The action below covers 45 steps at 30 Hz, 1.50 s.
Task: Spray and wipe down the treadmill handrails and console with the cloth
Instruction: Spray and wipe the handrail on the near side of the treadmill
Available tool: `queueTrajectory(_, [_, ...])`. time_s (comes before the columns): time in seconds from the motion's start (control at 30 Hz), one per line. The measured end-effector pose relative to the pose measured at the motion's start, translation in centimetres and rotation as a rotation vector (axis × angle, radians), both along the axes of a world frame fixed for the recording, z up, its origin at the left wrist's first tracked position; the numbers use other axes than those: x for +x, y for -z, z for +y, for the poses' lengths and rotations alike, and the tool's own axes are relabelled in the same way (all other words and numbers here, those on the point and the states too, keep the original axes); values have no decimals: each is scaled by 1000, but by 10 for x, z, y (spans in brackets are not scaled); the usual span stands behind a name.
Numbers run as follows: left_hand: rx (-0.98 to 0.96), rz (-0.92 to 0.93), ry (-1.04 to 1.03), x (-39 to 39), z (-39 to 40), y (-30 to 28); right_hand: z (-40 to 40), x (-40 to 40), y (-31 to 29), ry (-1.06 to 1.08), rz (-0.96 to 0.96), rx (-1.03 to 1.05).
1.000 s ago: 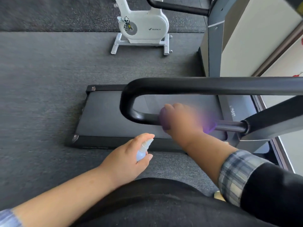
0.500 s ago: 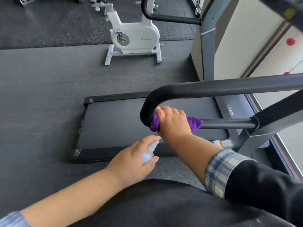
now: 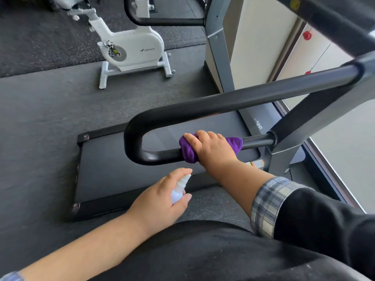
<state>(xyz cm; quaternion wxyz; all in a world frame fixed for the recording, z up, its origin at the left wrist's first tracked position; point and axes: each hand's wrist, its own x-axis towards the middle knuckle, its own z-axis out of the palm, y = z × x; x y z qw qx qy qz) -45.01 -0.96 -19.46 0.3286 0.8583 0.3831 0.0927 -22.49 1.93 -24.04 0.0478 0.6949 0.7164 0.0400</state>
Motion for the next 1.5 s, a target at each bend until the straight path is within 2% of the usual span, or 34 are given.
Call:
queueTrajectory(0.27, [10, -9, 30, 77, -19, -4, -42, 124, 2, 108, 43, 21])
queueTrajectory(0.4, [12, -28, 8, 107, -28, -3, -56, 155, 2, 141, -72, -41])
queueTrajectory(0.57, [0, -24, -60, 118, -36, 0, -48, 154, 10, 95, -70, -40])
queueTrajectory(0.8, [-14, -16, -176, 75, -38, 6, -28, 133, 11, 62, 54, 45])
queueTrajectory(0.9, [-22, -36, -189, 50, -29, 6, -18, 105, 2, 11, 117, 37])
queueTrajectory(1.0, [-29, -47, -171, 18, -16, 3, -4, 45, -8, -45, 183, 22])
queueTrajectory(1.1, [-26, -37, -138, -18, -2, 0, 13, -21, -14, -95, 347, 65])
queueTrajectory(1.23, [24, -22, -64, -67, 16, -2, 23, -73, -27, -15, 942, 241])
queueTrajectory(1.3, [17, -28, -26, -87, 23, -3, 19, -93, -28, 73, 1132, 255])
queueTrajectory(1.33, [12, -37, -11, -94, 27, -3, 18, -103, -28, 79, 1140, 239])
queueTrajectory(1.37, [10, -45, 2, -100, 30, -4, 16, -110, -25, 55, 1069, 232])
queueTrajectory(1.5, [-2, -38, 74, -116, 39, -3, 24, -123, -24, 90, 687, 188])
